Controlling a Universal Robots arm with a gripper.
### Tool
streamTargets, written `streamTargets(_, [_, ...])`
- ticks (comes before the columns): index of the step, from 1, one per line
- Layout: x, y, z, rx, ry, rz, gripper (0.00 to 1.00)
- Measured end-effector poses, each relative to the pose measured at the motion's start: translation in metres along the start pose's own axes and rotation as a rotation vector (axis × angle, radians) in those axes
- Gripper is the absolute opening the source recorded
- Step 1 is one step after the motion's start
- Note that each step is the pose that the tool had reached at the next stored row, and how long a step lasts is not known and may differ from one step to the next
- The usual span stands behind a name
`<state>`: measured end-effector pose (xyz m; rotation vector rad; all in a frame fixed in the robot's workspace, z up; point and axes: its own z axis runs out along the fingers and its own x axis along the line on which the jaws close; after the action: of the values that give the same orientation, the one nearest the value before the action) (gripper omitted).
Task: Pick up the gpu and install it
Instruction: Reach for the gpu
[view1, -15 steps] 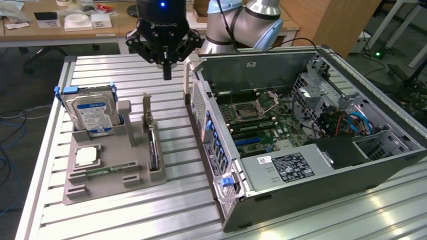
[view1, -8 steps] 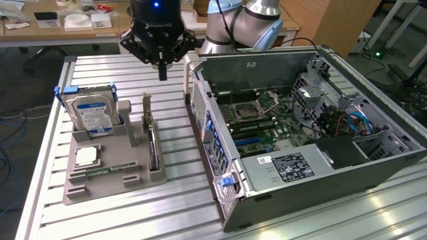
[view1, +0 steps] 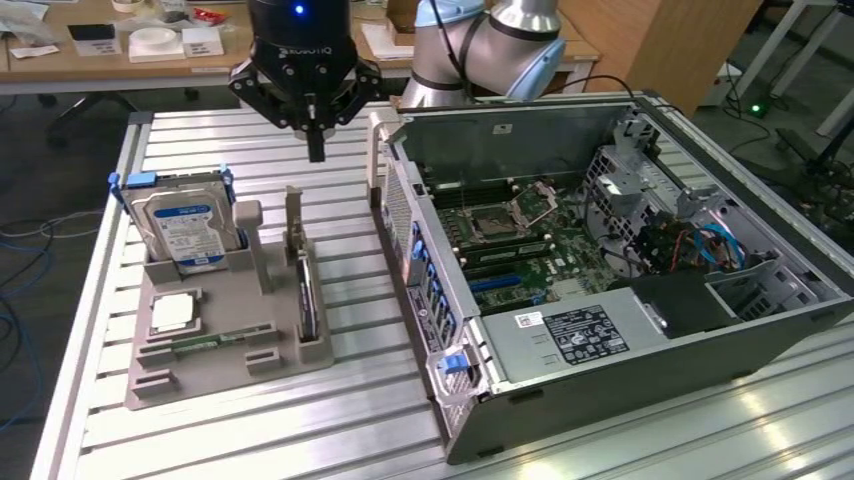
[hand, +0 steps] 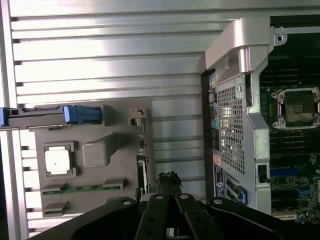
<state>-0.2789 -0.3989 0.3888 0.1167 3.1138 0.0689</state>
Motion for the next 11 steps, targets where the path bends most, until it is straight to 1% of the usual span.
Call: streamTargets(11, [0.016,-0.0013,0.0001,0.0,0.0,0.0,0.11])
